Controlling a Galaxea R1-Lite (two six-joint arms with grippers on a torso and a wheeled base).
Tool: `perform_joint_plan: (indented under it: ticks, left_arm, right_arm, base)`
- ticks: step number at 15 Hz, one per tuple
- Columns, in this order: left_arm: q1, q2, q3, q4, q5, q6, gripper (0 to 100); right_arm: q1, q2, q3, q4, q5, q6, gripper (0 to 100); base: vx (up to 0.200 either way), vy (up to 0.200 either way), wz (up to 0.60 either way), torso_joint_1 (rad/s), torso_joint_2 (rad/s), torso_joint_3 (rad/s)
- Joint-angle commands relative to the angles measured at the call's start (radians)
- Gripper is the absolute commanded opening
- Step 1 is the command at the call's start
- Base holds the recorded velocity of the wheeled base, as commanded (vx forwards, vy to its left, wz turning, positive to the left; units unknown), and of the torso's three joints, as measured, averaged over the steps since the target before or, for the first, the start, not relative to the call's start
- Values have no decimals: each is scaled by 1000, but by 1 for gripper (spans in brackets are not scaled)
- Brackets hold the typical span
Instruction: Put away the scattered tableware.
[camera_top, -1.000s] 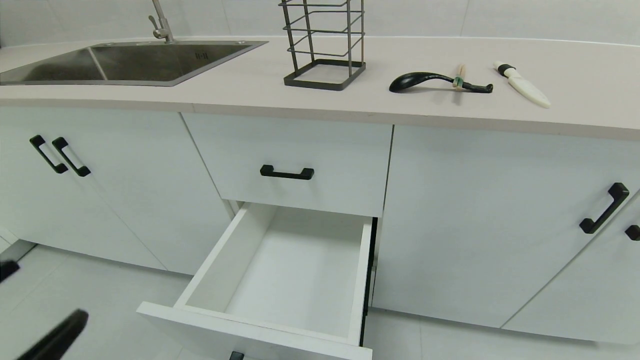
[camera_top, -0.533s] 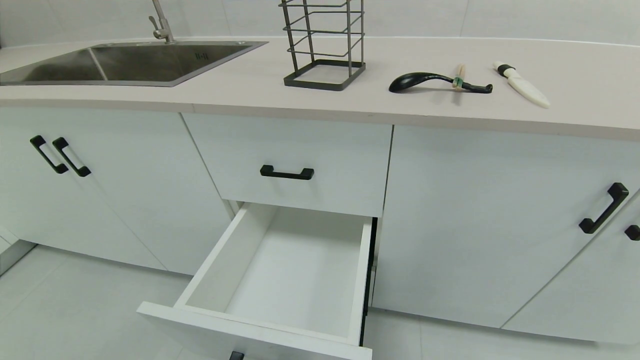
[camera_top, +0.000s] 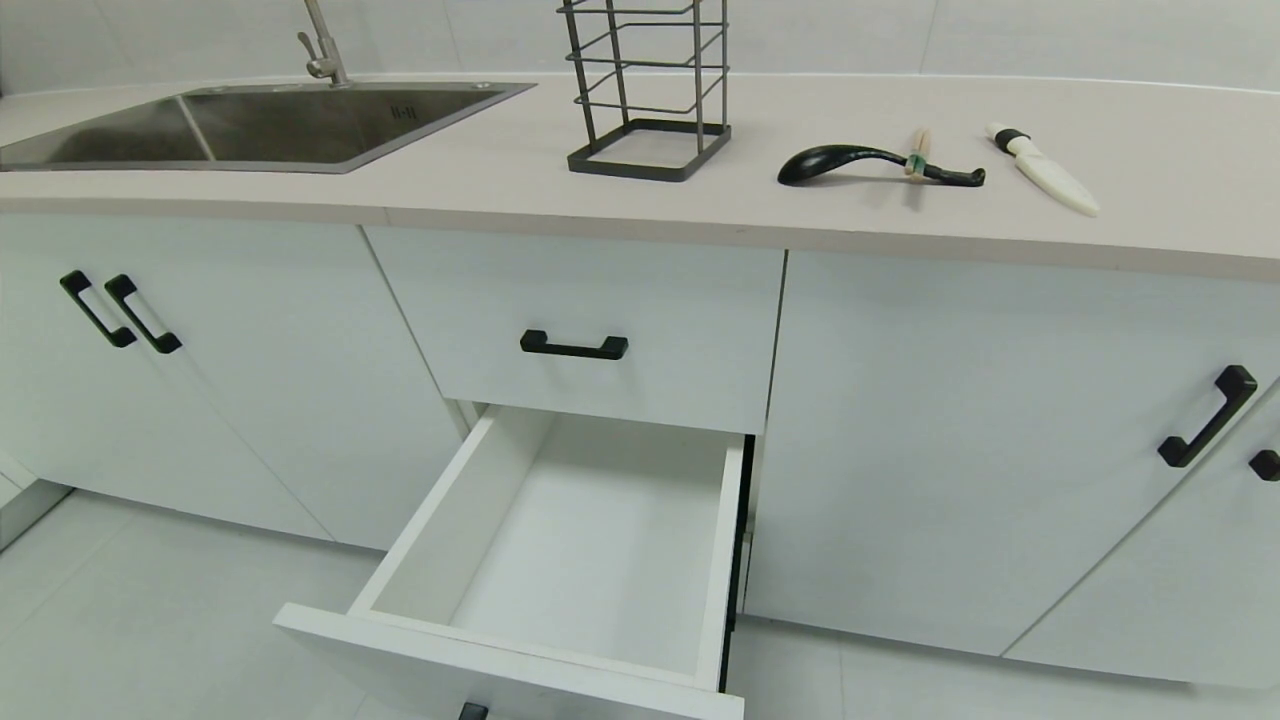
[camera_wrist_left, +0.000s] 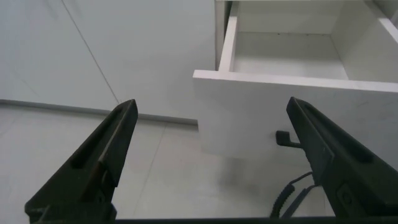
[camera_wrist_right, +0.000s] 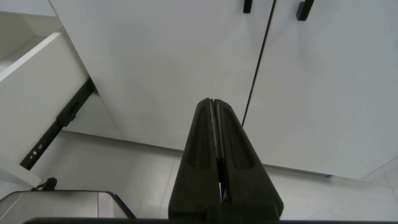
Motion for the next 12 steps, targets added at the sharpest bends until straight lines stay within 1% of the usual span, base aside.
perform_joint_plan:
  ticks: [1,3,4,5,7,8,12]
  left_arm:
    - [0,-2,0,-2,0,2,100]
    - [0,-2,0,-2,1,-10,100]
    - [0,-2,0,-2,0,-7,100]
    - [0,-2,0,-2,1,-12,100]
    - [0,-2,0,-3,26,-55,100]
    - [0,-2,0,-2,26,-56,100]
    - [0,-2,0,-2,26,-53,100]
  right_arm:
    - [0,0,0,0,-1,0,0]
    - [0,0,0,0,-1,0,0]
    - [0,0,0,0,2,-2,0]
    - [0,0,0,1,4,-3,0]
    - [0,1,0,0,6,-5,0]
    - [0,1,0,0,4,-3,0]
    - [0,1,0,0,4,-3,0]
  base:
    - [0,0,0,0,0,0]
    - [0,0,0,0,0,0]
    - [0,0,0,0,0,0]
    - [0,0,0,0,0,0]
    - [200,0,0,2,0,2]
    - [200,0,0,2,2,-2]
    - [0,0,0,0,0,0]
